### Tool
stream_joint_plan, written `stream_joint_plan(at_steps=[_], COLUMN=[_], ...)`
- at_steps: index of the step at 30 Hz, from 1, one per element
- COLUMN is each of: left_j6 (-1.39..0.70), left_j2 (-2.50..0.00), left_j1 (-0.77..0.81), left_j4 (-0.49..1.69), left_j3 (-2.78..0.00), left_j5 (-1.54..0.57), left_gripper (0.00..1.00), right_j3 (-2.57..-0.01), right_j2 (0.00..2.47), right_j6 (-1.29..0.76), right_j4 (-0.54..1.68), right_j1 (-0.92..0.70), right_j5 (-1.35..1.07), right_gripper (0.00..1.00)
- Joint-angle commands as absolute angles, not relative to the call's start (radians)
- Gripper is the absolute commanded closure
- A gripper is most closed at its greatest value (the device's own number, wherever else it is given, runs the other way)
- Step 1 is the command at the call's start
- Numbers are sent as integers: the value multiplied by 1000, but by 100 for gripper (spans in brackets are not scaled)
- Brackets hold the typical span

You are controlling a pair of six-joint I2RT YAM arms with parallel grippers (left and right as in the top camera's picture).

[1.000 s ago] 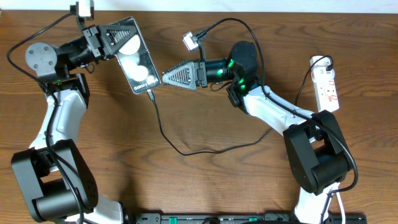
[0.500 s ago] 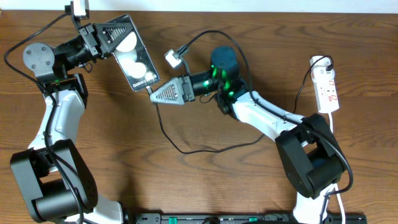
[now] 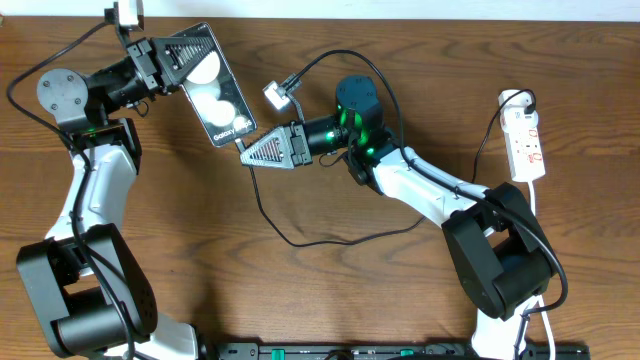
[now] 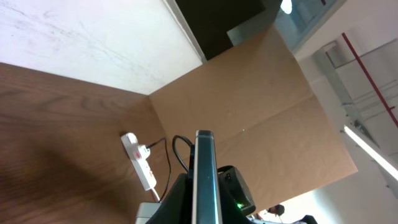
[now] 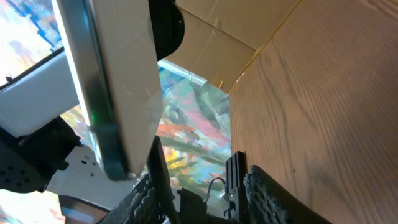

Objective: Plug charger to phone and switch on socket
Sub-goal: 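Push the plug into the phone's port with the right gripper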

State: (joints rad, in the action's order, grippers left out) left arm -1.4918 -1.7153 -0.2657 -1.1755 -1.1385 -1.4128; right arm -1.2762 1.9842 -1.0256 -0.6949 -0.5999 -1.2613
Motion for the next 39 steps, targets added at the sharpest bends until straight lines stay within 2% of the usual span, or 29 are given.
stream_joint_plan(at_steps=[1, 8, 11, 14, 15, 39], left_j6=[-1483, -1482, -1475, -1474, -1474, -1472], left_j2=[-1711, -1711, -1711, -1711, -1711, -1711], left_j1=[-254, -254, -254, -254, -254, -212], left_j4=[-1184, -1183, -1183, -1184, -1184, -1182], left_j3=[-1150, -1150, -1150, -1150, -1150, -1150], left_j5=[-1428, -1429, -1432, -1437, -1439, -1484], left_gripper=[93, 93, 93, 93, 93, 92], right_j3=[-1288, -1288, -1288, -1288, -1288, -1288], right_j2=[1982, 1982, 1982, 1982, 1982, 1982], right_j6=[-1025, -1040, -1043, -1052, -1054, -1061], right_j4=[-704, -706, -707, -707, -707, -710], right_j1=[-603, -603, -603, -603, -603, -591], right_j5=[-1237, -1235, -1235, -1233, -1233, -1214], right_gripper=[62, 74, 83, 98, 99, 99])
